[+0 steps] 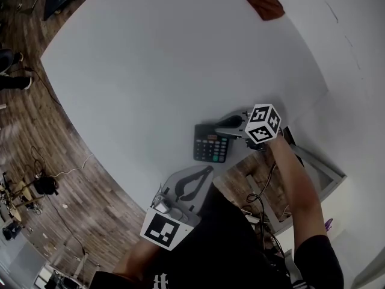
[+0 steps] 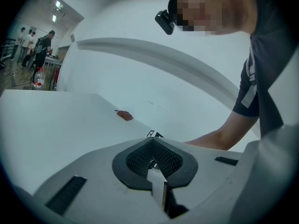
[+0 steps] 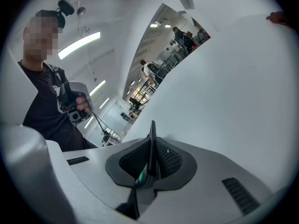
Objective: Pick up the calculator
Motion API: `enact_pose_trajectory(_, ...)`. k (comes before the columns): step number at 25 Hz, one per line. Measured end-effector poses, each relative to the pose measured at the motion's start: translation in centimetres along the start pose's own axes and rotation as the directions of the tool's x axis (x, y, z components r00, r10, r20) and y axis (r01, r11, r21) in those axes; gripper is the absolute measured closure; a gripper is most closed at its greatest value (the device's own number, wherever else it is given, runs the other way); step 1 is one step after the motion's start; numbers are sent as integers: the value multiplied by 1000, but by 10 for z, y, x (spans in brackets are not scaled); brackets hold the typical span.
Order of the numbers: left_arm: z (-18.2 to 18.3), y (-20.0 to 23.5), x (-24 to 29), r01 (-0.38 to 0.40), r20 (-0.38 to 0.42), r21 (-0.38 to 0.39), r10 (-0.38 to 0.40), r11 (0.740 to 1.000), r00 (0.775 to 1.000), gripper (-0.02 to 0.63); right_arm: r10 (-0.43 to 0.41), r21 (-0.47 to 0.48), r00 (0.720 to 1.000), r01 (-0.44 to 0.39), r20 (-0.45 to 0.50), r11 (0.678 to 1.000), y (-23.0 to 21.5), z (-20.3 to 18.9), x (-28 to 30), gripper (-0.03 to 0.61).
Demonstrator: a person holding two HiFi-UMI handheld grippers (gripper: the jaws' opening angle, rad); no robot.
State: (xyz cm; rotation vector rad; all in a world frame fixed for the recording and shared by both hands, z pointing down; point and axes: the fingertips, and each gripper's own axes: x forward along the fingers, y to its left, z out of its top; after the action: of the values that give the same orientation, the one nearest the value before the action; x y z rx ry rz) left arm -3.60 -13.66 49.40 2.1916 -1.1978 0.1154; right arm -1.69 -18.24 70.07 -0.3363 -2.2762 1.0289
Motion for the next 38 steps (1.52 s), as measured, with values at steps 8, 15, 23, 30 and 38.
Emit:
enact_pose_trajectory(8, 1, -10, -1, 20, 2, 17, -20, 1000, 1000, 607, 2, 63, 994, -9, 111, 998, 9, 7, -15, 532)
enact_pose_trajectory(15, 7, -23, -5, 38, 14, 48, -39, 998, 999, 607, -47, 87, 961, 24, 274, 996, 29, 30, -44, 532)
enact_pose_trajectory(23, 21, -49, -14, 59, 61, 94, -65, 994, 996, 607, -134, 88, 911, 108, 389, 990, 69, 42, -78, 532)
enact_pose_trajectory(30, 41, -66, -15, 70, 133, 162, -92, 984, 987, 607, -209, 91, 837, 189, 505, 978, 111, 57, -113, 532)
enact_pose_trajectory(38, 52, -106, -30, 98, 135, 224, -131, 970, 982, 607, -322, 150, 720, 294, 614, 944, 178, 55, -161, 532)
